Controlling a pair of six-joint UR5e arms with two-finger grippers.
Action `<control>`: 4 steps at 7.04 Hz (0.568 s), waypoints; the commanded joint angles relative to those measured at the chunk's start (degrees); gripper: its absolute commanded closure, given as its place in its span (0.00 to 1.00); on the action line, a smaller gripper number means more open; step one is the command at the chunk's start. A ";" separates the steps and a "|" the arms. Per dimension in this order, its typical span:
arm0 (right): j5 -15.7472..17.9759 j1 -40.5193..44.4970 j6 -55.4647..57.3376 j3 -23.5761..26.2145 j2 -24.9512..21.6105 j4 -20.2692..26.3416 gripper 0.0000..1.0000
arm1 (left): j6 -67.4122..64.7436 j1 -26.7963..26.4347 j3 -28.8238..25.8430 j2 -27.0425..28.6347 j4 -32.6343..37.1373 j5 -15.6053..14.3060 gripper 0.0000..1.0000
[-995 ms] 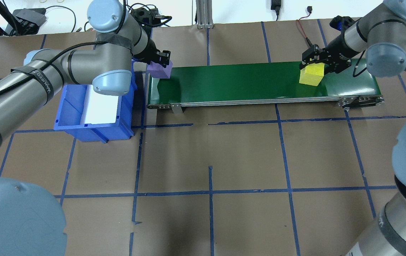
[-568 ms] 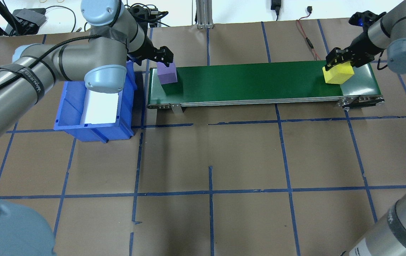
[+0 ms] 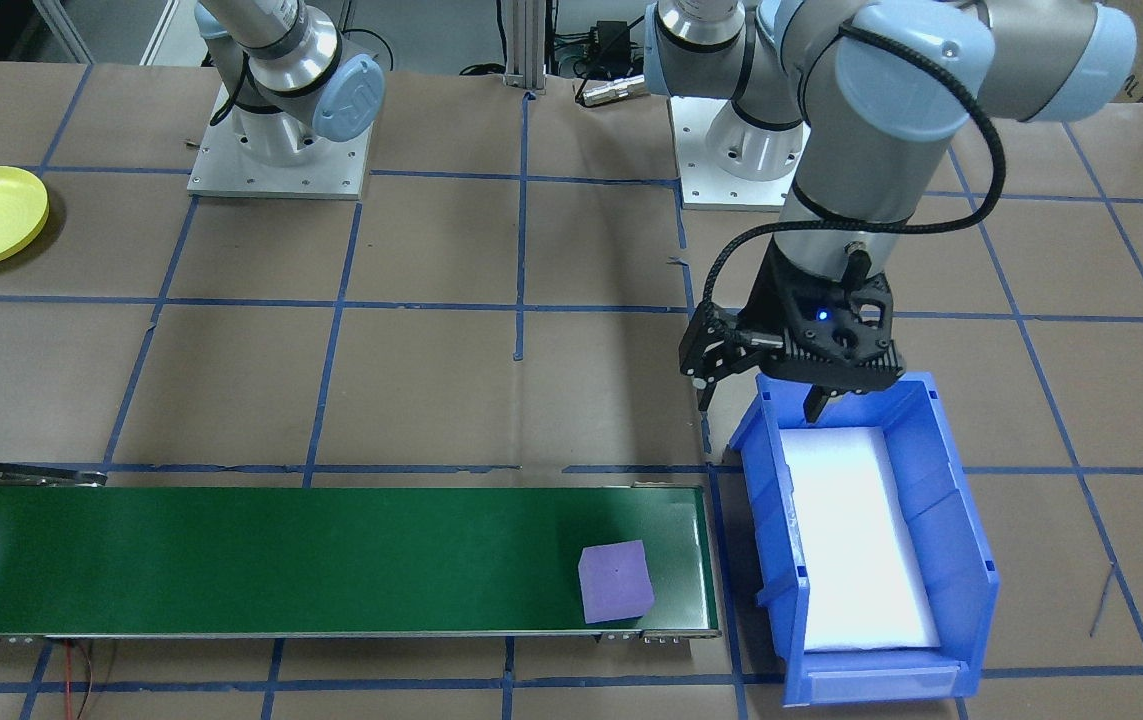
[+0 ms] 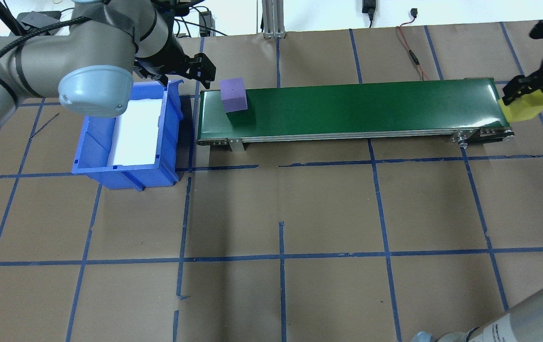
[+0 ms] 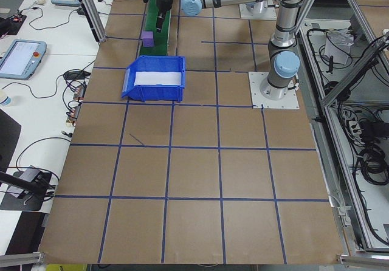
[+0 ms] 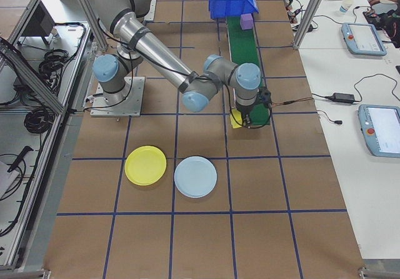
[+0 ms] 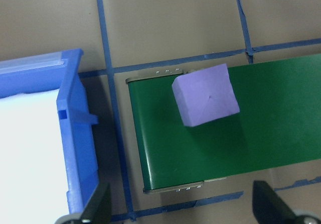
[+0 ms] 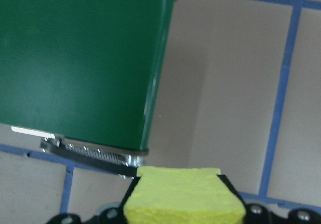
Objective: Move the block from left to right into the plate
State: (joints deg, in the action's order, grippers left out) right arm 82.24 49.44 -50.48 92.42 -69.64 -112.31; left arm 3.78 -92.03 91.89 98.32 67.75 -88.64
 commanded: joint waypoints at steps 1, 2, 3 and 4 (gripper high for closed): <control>0.56 -14.04 -9.69 11.38 -10.36 8.07 0.77 | 1.14 1.07 0.13 -5.23 9.66 -1.01 0.00; 2.21 -20.28 -12.77 18.51 -16.34 5.72 0.77 | 1.14 1.15 0.31 -5.25 9.68 -1.10 0.00; 3.71 -26.26 -16.81 22.41 -17.01 3.87 0.77 | 1.23 1.94 0.31 -5.25 9.68 -1.18 0.00; 4.76 -31.98 -21.11 24.63 -17.02 1.07 0.77 | 1.23 1.68 0.22 -5.42 9.68 -1.19 0.00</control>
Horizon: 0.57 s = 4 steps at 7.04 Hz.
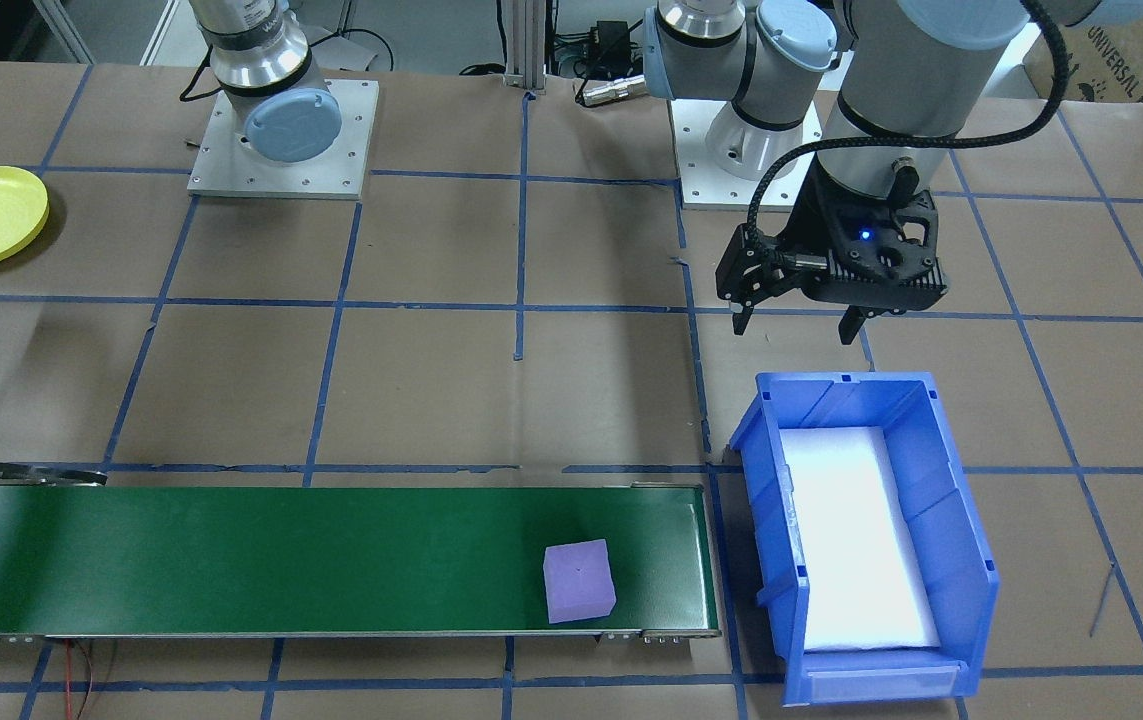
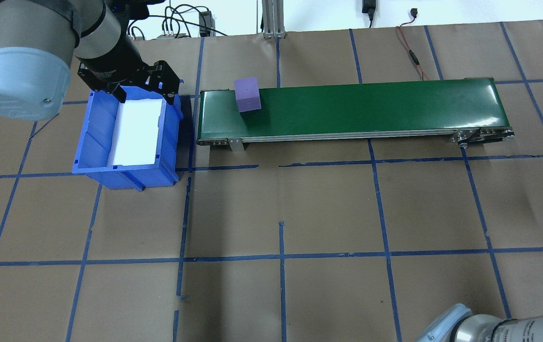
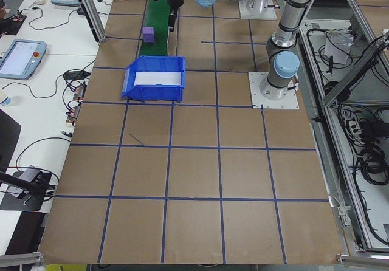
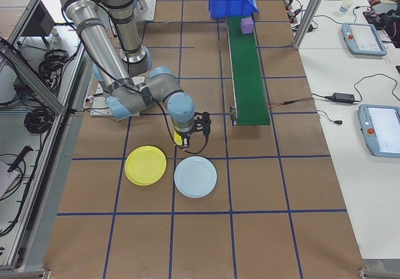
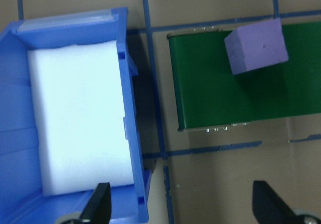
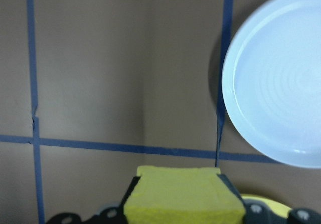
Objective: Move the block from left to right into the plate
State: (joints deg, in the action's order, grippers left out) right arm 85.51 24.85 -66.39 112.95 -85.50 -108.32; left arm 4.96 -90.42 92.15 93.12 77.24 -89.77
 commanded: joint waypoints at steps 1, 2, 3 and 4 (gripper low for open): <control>2.37 -11.79 -8.12 5.77 -1.08 -3.99 0.74 | 0.05 0.15 0.14 -0.22 0.19 0.03 0.00; 2.30 -14.80 -8.58 5.96 -0.81 -4.78 0.53 | -0.47 -0.02 0.14 0.65 0.10 0.12 0.00; 1.42 -15.26 -8.59 6.40 0.67 -4.36 0.21 | -0.04 0.15 0.14 0.57 0.01 -0.05 0.00; 1.50 -15.27 -8.50 5.88 0.86 -4.44 0.07 | -0.04 -0.28 -0.04 0.31 -0.34 0.03 0.00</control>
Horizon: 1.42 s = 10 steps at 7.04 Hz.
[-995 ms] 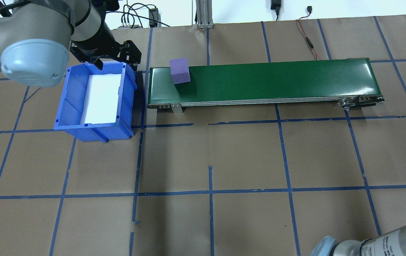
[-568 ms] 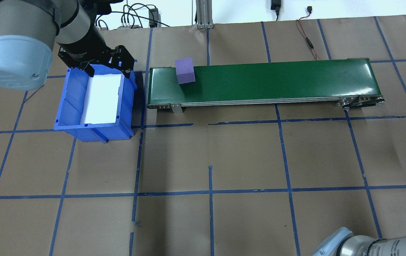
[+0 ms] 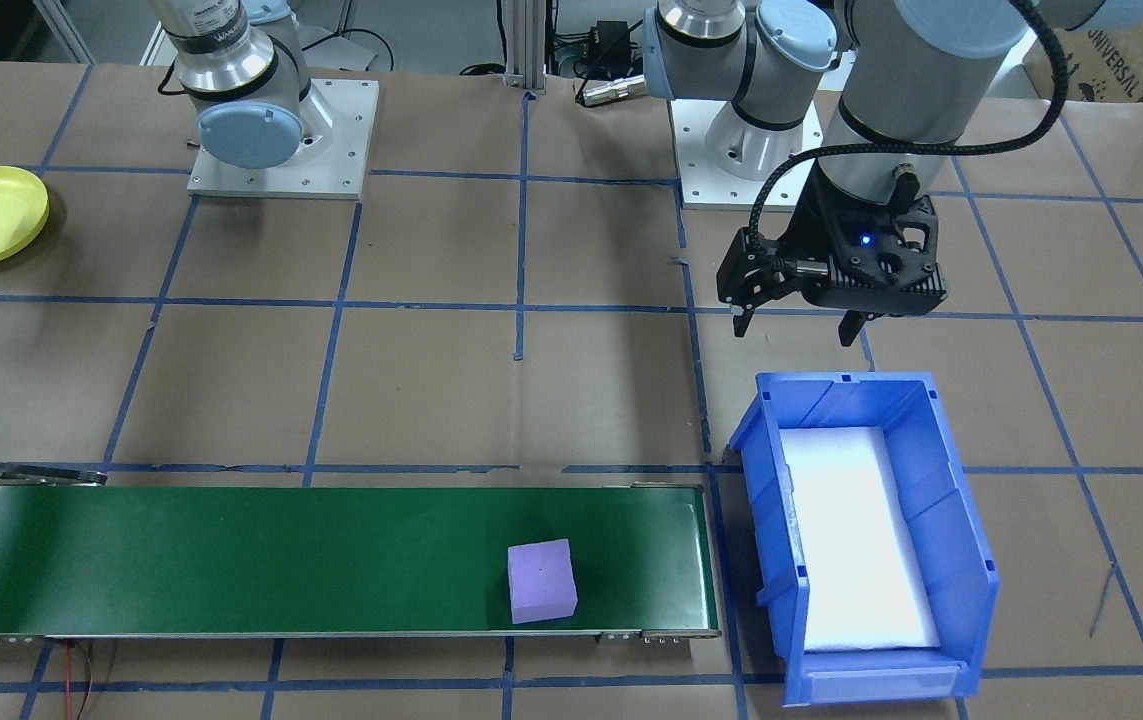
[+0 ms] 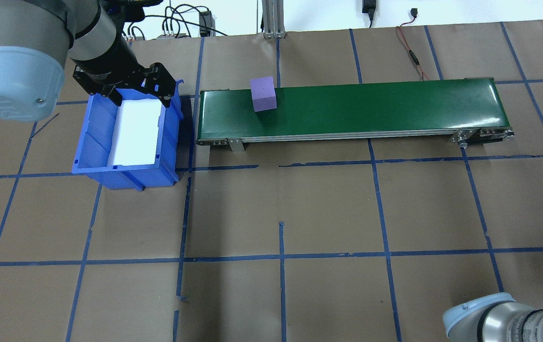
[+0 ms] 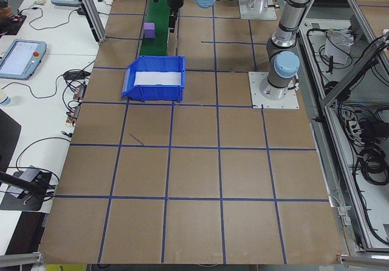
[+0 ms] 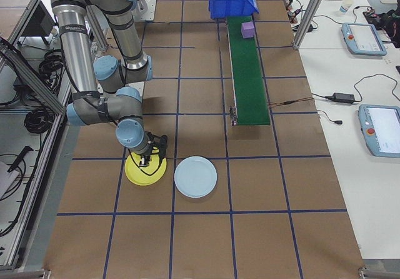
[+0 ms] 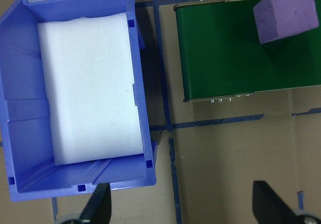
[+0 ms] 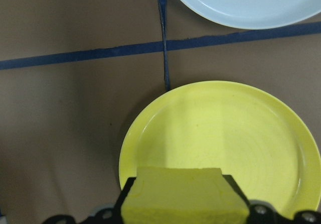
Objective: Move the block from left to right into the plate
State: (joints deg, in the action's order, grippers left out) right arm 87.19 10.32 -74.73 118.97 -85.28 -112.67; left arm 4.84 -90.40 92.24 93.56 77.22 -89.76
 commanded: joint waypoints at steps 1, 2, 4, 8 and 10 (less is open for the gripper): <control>0.87 -0.74 0.45 1.16 1.34 1.47 0.00 | -0.53 -0.30 -0.13 0.04 -0.75 0.28 0.00; 0.01 0.13 1.50 0.22 1.26 1.83 0.00 | -0.44 -0.30 -0.13 0.05 -0.84 0.28 0.00; -0.35 10.96 8.22 -2.94 0.91 1.23 0.00 | -0.44 -0.30 -0.13 -0.04 -0.66 0.11 0.00; -2.18 40.09 31.25 -16.83 4.06 2.19 0.00 | 0.08 -0.12 -0.13 -0.13 -0.93 0.28 0.00; -10.92 49.85 44.42 -18.15 7.57 1.84 0.00 | 0.17 -0.12 -0.13 -0.13 -0.93 0.20 0.00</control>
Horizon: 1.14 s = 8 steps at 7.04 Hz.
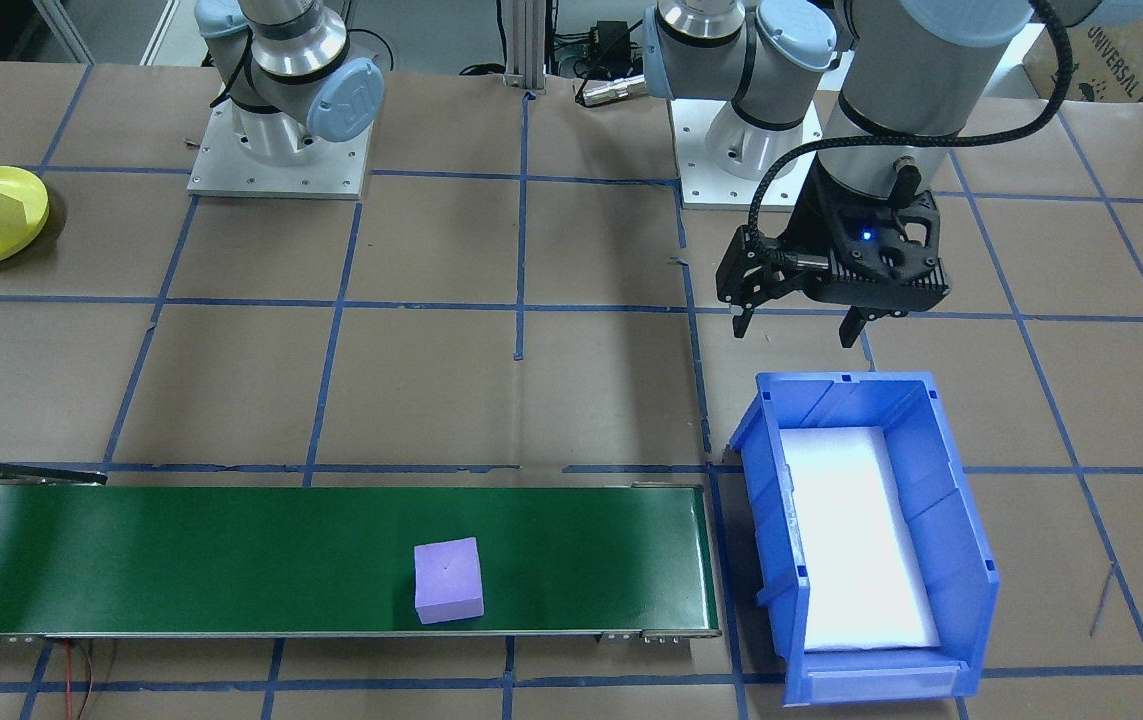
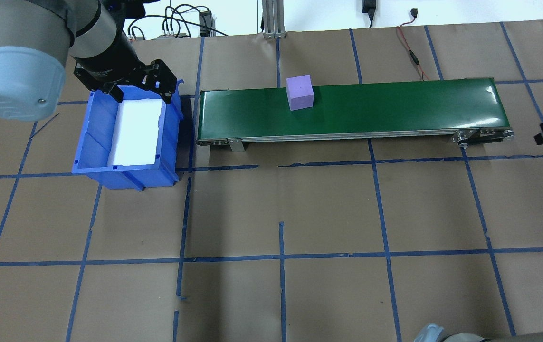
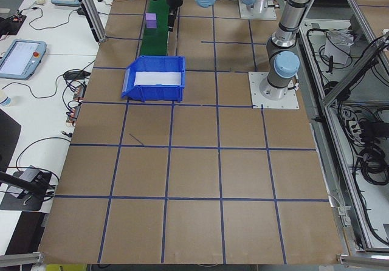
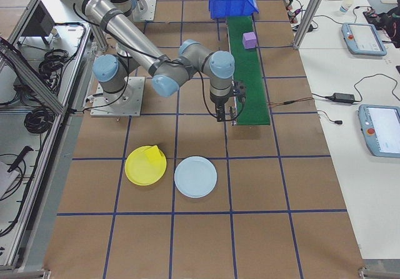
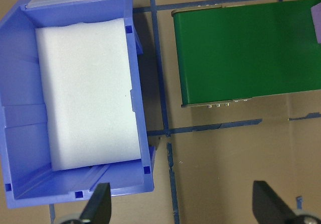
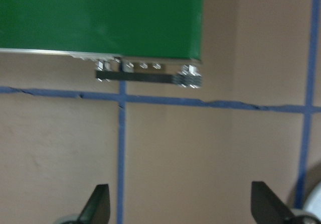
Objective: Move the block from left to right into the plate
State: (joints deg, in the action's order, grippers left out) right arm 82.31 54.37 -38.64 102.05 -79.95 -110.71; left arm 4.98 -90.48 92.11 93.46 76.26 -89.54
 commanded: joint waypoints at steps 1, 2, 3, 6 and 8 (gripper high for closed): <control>-10.55 8.97 11.02 -4.03 4.69 -0.30 0.00 | 0.03 0.13 0.00 -0.03 -0.06 -0.02 0.00; -11.03 11.09 14.79 -7.28 7.06 -0.21 0.00 | 0.03 0.13 0.00 -0.03 -0.06 0.06 0.00; -16.51 11.81 16.39 -10.18 8.83 -0.30 0.00 | -0.06 0.22 0.00 -0.03 -0.06 -0.02 0.00; -22.98 14.44 25.34 -10.47 11.21 -0.56 0.01 | -0.14 0.13 0.00 -0.12 0.03 -0.11 0.00; -25.61 14.54 25.64 -10.38 13.14 -3.45 0.00 | -0.14 0.22 0.09 -0.12 0.11 -0.11 0.00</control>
State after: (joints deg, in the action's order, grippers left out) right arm 58.11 68.72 -13.59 91.63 -67.79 -112.64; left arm 4.84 -90.34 92.17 93.34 76.35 -89.65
